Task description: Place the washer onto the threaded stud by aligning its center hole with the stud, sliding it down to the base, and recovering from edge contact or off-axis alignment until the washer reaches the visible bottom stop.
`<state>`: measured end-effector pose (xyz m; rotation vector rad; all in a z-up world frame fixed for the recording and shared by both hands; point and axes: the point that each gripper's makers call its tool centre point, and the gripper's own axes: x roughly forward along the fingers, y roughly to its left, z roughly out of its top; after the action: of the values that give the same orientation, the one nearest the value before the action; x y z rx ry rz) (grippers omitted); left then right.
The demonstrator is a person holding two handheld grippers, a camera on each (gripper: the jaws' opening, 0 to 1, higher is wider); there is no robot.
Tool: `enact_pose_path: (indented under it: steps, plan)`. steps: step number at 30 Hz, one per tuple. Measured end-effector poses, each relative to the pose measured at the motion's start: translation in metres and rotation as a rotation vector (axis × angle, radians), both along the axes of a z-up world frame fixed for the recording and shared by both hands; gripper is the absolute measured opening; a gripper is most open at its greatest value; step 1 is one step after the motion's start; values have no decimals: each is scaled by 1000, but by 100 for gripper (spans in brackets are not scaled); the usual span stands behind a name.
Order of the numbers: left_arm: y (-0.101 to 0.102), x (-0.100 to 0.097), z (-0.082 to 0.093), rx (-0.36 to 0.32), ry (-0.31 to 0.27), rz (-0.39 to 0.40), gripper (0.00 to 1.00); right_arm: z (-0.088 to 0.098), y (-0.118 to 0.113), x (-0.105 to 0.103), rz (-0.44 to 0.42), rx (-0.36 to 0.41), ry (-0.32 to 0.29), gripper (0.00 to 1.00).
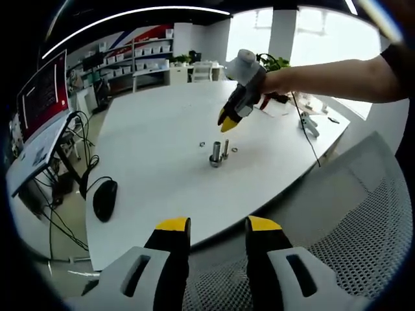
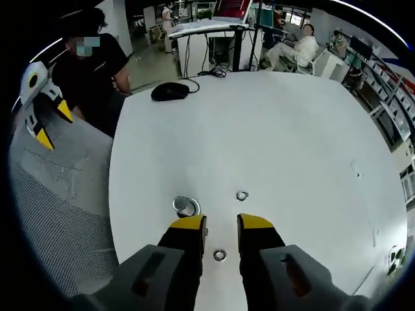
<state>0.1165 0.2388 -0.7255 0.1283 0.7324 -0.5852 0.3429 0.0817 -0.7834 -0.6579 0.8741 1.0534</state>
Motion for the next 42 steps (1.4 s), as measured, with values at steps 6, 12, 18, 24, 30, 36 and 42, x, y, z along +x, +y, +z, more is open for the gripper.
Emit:
enact_pose_path:
  steps: [6,12,18,24,30,36,42]
  plan:
    - [0,0,0,-1,2,2,32,-25,6,16,33,-76,-13,22]
    - [0,0,-1,-1,5,3,32,-56,18,19,49,-113,28,22]
    - [-1,-2,-2,3,15,-6,32,-77,28,30,44,-126,49,22]
    - [-1,-1,-2,-2,13,-3,32,-85,27,34,34,-147,69,20]
    - [-1,-1,-2,-3,11,-3,32,-85,25,35,23,-146,79,20]
    - [-1,-1,-2,-3,11,-4,32,-85,27,33,46,-161,83,18]
    - [-1,-1,-2,-3,11,-4,32,-85,28,33,39,-157,91,15]
